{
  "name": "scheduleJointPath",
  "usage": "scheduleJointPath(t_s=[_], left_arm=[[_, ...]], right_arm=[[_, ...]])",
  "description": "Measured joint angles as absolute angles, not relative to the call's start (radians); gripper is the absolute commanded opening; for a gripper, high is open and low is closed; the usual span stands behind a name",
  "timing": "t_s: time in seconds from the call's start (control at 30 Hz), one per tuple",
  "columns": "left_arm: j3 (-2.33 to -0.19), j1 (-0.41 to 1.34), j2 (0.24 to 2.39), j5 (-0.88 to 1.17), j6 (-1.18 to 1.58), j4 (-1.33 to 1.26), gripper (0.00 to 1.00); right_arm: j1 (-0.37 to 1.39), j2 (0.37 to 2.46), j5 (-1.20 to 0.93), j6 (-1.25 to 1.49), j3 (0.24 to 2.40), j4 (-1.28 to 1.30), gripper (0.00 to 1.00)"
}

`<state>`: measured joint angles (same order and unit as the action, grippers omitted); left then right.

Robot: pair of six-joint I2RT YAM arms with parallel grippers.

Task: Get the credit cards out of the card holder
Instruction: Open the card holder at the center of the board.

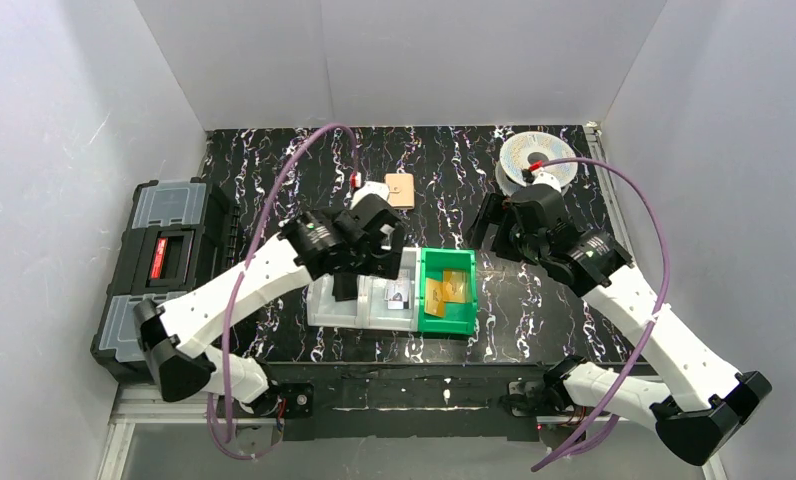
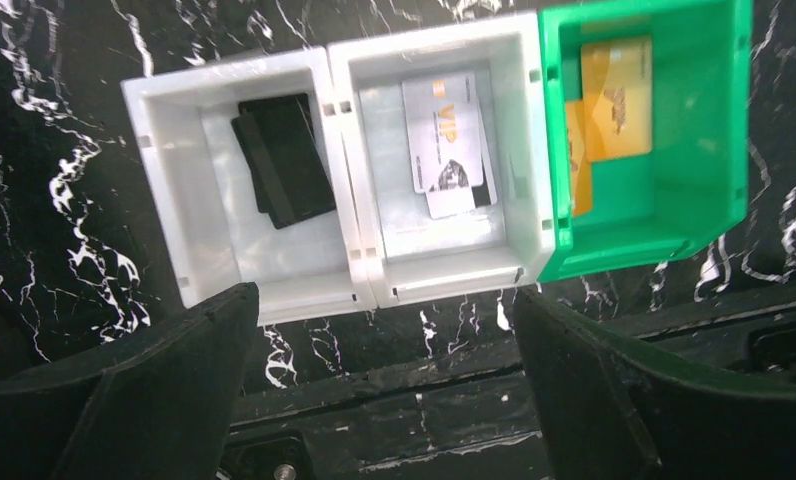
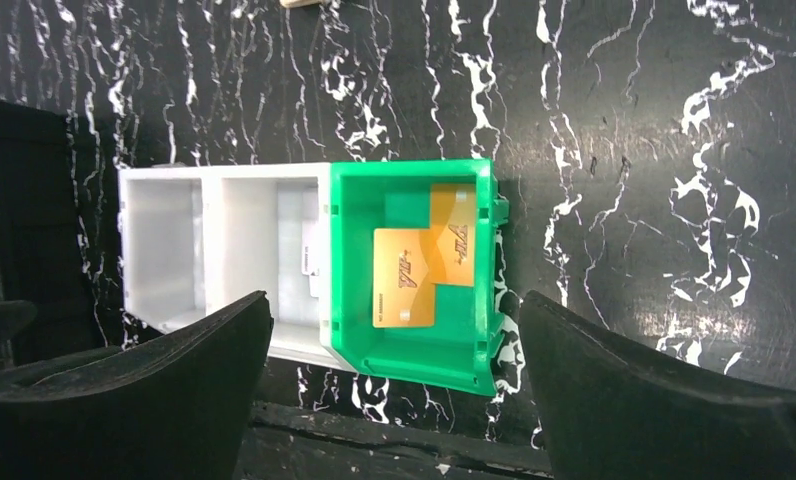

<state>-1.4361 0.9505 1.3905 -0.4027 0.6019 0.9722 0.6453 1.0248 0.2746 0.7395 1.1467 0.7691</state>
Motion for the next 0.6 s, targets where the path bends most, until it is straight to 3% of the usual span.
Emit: scheduleJointPath(t_s=[0.33, 0.6], left_arm=[[-1.554, 0.918, 1.347, -0.469, 0.618, 0.998, 1.00], [-1.481, 0.891, 1.330, -0.465, 0.615, 0.951, 0.99]], right_arm=[[0.645, 1.118, 0.275, 0.688, 1.312, 0.787, 1.00], [0.642, 1.218, 0.274, 0.675, 1.396, 0.814, 1.00]])
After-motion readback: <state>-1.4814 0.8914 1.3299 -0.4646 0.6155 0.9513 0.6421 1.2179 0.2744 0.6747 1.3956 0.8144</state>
